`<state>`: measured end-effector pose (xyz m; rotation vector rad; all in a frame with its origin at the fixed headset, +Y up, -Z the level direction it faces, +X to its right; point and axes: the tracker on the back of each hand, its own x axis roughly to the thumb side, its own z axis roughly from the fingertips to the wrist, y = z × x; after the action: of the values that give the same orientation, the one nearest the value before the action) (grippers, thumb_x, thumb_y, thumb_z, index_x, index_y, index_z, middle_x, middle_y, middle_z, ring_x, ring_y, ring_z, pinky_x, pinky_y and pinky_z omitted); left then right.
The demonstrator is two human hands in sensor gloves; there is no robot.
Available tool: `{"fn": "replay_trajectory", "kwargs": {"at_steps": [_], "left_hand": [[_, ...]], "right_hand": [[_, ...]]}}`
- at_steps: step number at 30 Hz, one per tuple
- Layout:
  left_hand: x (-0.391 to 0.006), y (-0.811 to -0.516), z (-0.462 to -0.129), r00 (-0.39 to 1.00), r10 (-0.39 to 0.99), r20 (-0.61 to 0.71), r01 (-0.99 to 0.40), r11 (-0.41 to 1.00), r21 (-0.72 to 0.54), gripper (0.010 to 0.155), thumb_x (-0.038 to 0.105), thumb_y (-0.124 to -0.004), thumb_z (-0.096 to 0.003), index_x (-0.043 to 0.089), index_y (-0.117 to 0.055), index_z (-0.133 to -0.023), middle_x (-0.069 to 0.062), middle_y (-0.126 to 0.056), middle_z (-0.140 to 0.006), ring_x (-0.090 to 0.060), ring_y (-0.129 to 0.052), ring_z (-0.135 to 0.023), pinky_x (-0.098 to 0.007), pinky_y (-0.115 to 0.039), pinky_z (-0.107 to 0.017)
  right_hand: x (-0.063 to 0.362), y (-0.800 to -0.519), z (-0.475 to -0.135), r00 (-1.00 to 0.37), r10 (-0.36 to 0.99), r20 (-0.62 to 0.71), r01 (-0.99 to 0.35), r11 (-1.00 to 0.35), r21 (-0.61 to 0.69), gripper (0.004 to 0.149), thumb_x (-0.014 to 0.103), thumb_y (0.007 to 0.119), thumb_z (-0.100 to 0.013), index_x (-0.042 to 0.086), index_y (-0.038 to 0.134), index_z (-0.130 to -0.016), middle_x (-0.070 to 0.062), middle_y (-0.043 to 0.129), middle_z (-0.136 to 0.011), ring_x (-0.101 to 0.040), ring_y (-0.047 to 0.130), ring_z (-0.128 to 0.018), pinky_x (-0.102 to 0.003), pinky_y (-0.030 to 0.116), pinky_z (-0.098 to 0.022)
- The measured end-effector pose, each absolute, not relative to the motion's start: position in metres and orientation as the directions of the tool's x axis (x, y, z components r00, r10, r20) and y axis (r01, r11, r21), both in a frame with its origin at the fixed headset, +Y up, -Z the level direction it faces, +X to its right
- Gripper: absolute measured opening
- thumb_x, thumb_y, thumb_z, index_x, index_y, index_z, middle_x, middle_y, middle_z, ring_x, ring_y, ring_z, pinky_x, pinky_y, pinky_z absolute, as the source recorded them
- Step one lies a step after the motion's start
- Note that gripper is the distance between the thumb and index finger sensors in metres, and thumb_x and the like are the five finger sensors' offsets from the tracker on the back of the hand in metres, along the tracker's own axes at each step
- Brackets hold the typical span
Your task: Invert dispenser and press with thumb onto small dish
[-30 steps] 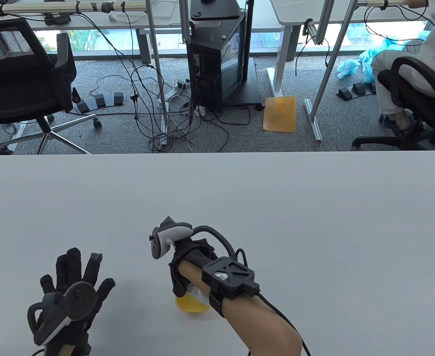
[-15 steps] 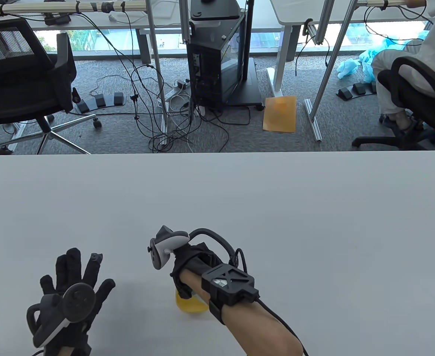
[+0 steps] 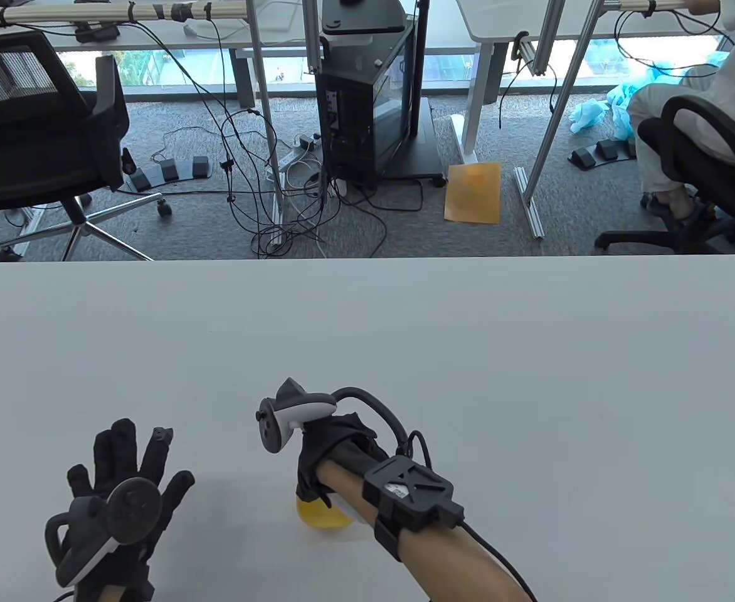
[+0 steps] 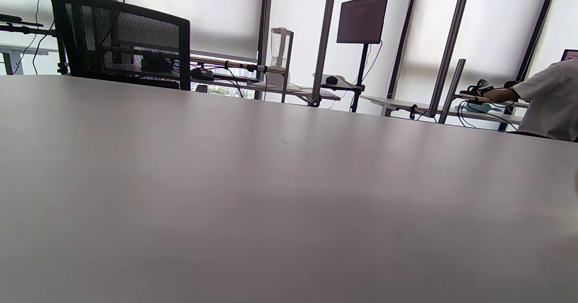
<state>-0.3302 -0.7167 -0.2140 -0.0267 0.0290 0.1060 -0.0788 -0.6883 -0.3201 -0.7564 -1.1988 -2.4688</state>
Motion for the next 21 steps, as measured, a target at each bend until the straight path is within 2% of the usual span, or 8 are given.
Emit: {"fn": "replay_trajectory", "kwargs": {"at_steps": [5, 9, 16, 21], "left_hand": [[-0.330, -0.713, -0.211, 0.994, 0.107, -0.029, -0.107, 0.994, 0.005, 0.077, 0.070, -0.043, -0.0564, 0.031, -0.040, -0.123, -0.022, -0.023, -0.128, -0.051, -0.028, -0.117, -0.079, -0.032, -0.072], [-0.328, -0.714, -0.211, 0.995, 0.093, -0.030, -0.093, 0.996, 0.010, 0.077, 0.069, -0.043, -0.0564, 0.031, -0.040, -0.123, -0.022, -0.023, -0.128, -0.051, -0.028, -0.117, -0.079, -0.032, -0.072], [-0.323, -0.719, -0.212, 0.998, 0.063, -0.025, -0.063, 0.998, 0.000, 0.076, 0.069, -0.043, -0.0564, 0.032, -0.039, -0.123, -0.022, -0.023, -0.128, -0.051, -0.028, -0.117, -0.079, -0.032, -0.072], [-0.319, -0.722, -0.213, 0.999, 0.040, -0.028, -0.040, 0.999, 0.007, 0.076, 0.069, -0.043, -0.0564, 0.032, -0.039, -0.123, -0.022, -0.023, -0.128, -0.051, -0.029, -0.117, -0.079, -0.032, -0.072]], "right_hand": [[-0.055, -0.666, -0.321, -0.819, 0.128, 0.560, 0.267, -0.778, 0.569, 0.080, 0.059, 0.071, -0.060, -0.014, 0.076, -0.093, -0.029, 0.093, -0.073, -0.036, 0.106, -0.051, -0.055, 0.086, -0.038], [-0.019, -0.646, -0.318, -0.790, 0.299, 0.536, -0.017, -0.884, 0.467, 0.081, 0.059, 0.071, -0.059, -0.014, 0.075, -0.094, -0.030, 0.092, -0.073, -0.036, 0.106, -0.051, -0.055, 0.087, -0.038], [0.055, -0.628, -0.293, -0.729, 0.428, 0.534, -0.368, -0.903, 0.221, 0.081, 0.060, 0.071, -0.059, -0.013, 0.076, -0.094, -0.029, 0.092, -0.074, -0.035, 0.106, -0.052, -0.055, 0.087, -0.038], [0.108, -0.640, -0.264, -0.671, 0.486, 0.559, -0.560, -0.827, 0.046, 0.080, 0.060, 0.072, -0.059, -0.012, 0.075, -0.095, -0.028, 0.092, -0.075, -0.035, 0.105, -0.053, -0.055, 0.086, -0.039]]}}
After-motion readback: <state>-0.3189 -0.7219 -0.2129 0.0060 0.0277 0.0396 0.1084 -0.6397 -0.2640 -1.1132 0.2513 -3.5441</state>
